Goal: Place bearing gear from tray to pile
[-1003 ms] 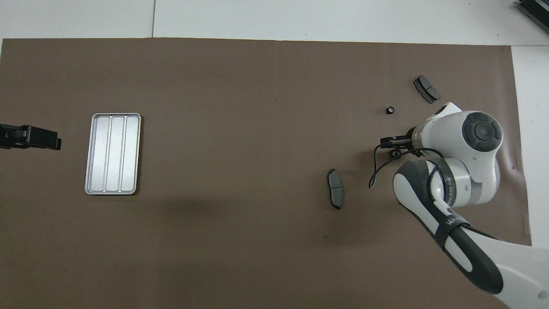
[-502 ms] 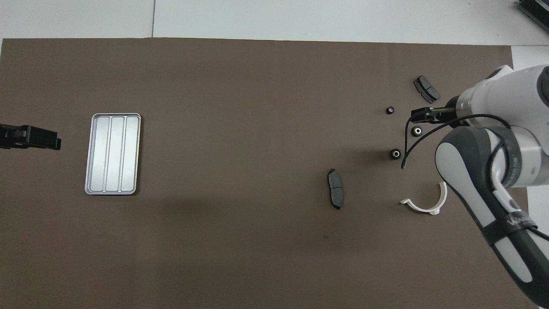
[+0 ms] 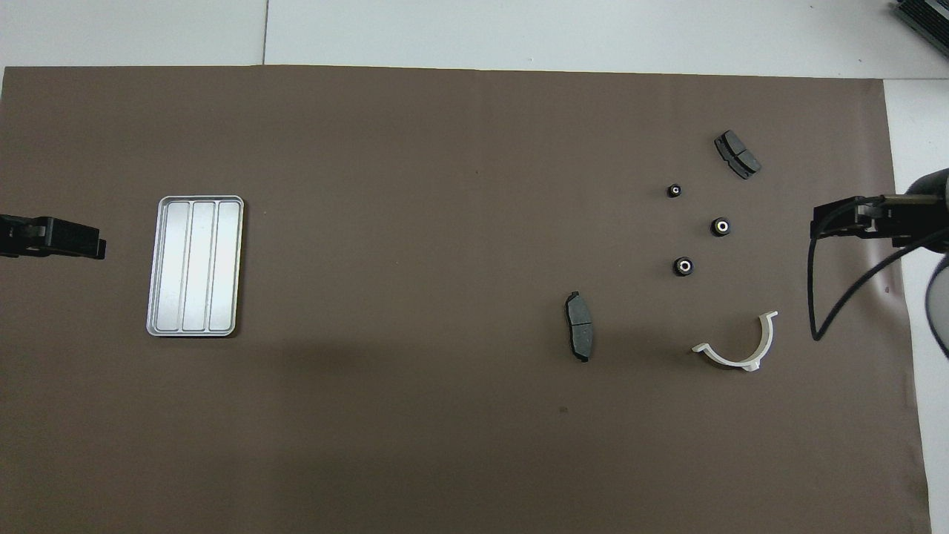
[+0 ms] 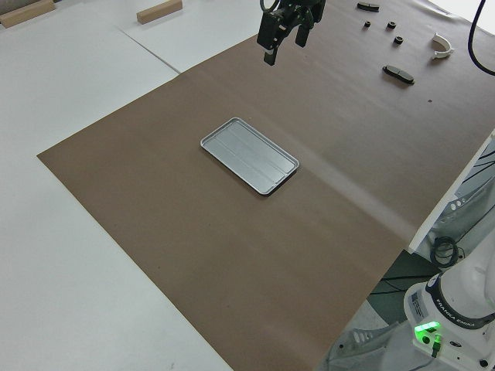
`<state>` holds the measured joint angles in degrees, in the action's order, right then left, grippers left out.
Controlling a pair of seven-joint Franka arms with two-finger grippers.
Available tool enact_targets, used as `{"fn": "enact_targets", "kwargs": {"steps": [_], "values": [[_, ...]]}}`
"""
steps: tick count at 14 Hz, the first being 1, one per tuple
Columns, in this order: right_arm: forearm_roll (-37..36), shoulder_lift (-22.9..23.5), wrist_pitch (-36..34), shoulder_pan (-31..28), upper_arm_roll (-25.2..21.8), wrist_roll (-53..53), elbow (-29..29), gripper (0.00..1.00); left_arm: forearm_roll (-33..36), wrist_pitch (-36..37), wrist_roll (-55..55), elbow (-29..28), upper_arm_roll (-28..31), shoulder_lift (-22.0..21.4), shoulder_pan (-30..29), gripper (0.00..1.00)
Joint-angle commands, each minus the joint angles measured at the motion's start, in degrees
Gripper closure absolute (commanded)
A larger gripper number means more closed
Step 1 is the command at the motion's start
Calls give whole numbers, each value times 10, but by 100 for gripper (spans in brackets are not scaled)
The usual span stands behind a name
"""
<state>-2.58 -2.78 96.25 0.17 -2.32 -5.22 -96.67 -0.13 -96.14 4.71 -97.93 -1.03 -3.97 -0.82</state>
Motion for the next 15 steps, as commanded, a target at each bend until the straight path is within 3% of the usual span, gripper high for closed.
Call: {"fn": "enact_targets", "kwargs": {"steps": [1,5,15], "values": [[3,-5,-82,-10,7,-7,53,0,-5,2,6,-16,-1,-17,-5,0],[20,-35,-70,-3,8,-26,10,0,-5,2,6,-16,-1,-17,-5,0],[20,-43,-94,-6,9,26,17,0,-5,2,6,-16,-1,-17,-5,0]]}}
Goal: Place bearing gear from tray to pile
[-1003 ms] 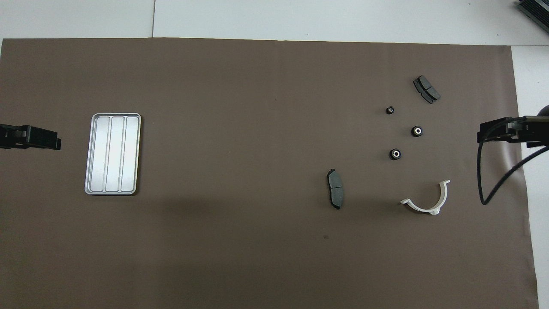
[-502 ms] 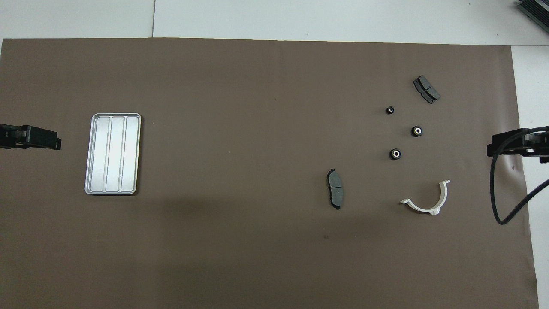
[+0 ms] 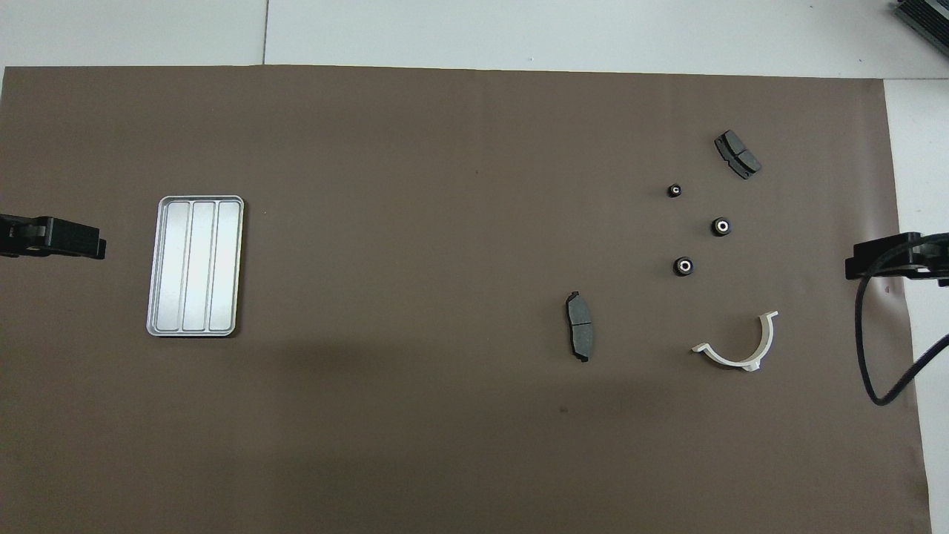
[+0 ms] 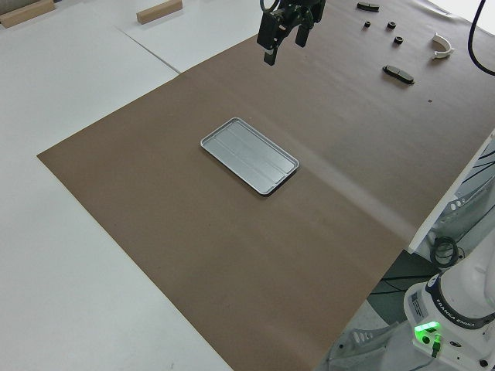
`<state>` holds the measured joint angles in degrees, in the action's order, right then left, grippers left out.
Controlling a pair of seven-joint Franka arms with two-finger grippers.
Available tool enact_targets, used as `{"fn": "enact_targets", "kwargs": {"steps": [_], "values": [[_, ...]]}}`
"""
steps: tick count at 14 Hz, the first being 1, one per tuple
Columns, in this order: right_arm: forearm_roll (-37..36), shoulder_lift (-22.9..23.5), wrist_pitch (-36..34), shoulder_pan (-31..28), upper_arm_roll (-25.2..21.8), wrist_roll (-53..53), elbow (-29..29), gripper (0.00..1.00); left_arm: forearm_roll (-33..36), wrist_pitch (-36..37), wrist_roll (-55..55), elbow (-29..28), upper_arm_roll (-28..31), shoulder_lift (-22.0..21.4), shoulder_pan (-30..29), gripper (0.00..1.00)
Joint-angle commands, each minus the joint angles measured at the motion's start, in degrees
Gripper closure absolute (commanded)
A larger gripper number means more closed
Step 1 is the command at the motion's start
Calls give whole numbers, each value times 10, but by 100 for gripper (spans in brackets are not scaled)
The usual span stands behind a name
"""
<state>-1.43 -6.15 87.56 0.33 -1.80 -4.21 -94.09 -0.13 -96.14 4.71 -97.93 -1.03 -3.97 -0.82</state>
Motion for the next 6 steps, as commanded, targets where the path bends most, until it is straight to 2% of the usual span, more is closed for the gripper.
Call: {"fn": "enact_targets", "kwargs": {"steps": [1,6], "values": [[8,-10,-6,-7,3,15,-8,0,-5,2,6,-16,-1,-17,-5,0],[7,-10,-5,-3,4,13,-7,0,-5,2,6,-16,-1,-17,-5,0]]}}
